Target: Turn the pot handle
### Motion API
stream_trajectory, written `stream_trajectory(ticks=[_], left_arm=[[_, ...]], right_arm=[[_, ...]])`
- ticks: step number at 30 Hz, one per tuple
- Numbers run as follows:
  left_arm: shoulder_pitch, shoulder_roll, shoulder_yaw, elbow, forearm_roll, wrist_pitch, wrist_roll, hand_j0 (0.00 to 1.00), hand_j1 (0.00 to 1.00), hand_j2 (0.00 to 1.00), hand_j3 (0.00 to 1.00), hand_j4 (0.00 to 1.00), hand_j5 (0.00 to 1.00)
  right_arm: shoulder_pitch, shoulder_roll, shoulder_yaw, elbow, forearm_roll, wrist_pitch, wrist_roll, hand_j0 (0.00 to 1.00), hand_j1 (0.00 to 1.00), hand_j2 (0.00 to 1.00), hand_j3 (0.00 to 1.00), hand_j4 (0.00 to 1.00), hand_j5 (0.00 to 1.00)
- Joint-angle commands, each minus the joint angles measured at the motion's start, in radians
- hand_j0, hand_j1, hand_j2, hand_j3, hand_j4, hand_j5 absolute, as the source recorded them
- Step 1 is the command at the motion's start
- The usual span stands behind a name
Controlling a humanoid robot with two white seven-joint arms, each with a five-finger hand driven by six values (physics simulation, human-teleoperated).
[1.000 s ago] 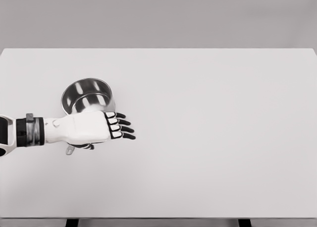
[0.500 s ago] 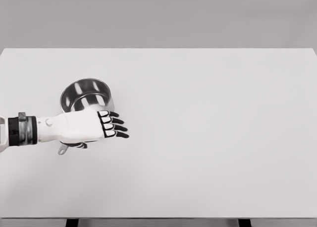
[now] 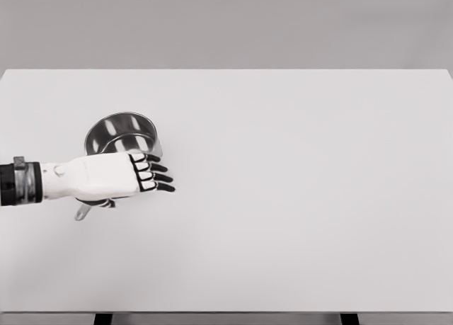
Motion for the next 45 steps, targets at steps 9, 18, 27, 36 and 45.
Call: stream_trajectory(ticks=[9,18,27,36,45], left_arm=[[0.0,0.022,0.013,0.0,0.012,0.002,0.001,1.0,1.0,1.0,1.0,1.0,1.0],[0.008,0.051,0.015,0.0,0.013,0.002,0.001,1.0,1.0,1.0,1.0,1.0,1.0],[0.009,0.057,0.021,0.0,0.013,0.002,0.001,1.0,1.0,1.0,1.0,1.0,1.0],[0.034,0.062,0.048,0.001,0.015,0.002,0.001,1.0,1.0,1.0,1.0,1.0,1.0],[0.045,0.071,0.077,0.0,0.016,0.002,0.001,1.0,1.0,1.0,1.0,1.0,1.0]], right_arm=[[0.0,0.0,0.0,0.0,0.0,0.0,0.0,1.0,1.0,1.0,1.0,1.0,1.0],[0.0,0.0,0.0,0.0,0.0,-0.001,0.0,1.0,1.0,1.0,1.0,1.0,1.0],[0.0,0.0,0.0,0.0,0.0,-0.001,0.0,1.0,1.0,1.0,1.0,1.0,1.0],[0.0,0.0,0.0,0.0,0.0,0.0,0.0,1.0,1.0,1.0,1.0,1.0,1.0],[0.0,0.0,0.0,0.0,0.0,-0.001,0.0,1.0,1.0,1.0,1.0,1.0,1.0]])
